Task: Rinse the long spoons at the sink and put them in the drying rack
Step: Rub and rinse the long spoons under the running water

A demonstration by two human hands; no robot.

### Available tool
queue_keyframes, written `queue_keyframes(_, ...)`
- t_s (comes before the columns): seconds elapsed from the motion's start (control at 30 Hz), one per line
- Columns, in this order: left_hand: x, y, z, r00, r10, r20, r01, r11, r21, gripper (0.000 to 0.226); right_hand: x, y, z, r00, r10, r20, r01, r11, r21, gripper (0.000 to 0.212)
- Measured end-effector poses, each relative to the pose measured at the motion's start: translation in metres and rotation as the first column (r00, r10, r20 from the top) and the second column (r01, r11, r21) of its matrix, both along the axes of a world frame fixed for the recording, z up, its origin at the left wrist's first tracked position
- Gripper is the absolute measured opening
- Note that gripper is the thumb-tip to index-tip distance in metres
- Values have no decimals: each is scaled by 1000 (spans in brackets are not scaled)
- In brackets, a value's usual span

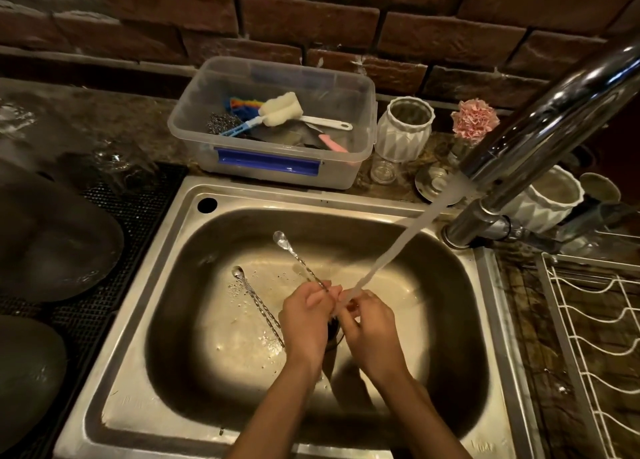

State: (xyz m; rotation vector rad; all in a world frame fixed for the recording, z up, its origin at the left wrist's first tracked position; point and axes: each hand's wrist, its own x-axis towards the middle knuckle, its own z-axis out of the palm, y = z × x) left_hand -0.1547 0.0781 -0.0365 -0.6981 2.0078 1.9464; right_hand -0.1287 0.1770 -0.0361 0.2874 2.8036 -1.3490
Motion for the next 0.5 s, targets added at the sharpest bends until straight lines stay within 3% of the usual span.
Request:
queue_keyframes(0.13,5,-1,-15,992,-91,86,96,993,-62,22,5,2,-21,998,51,45,-58,986,159,10)
queue_keyframes(0.33,10,-10,-29,934,-186,306,141,977,162,23,5,26,-37,963,-72,260,23,981,191,11)
queue_keyframes(0.5,8,-23,-25,917,-209,340,131,962,240,24,0,46,-56,920,-152,361,45,957,287,15)
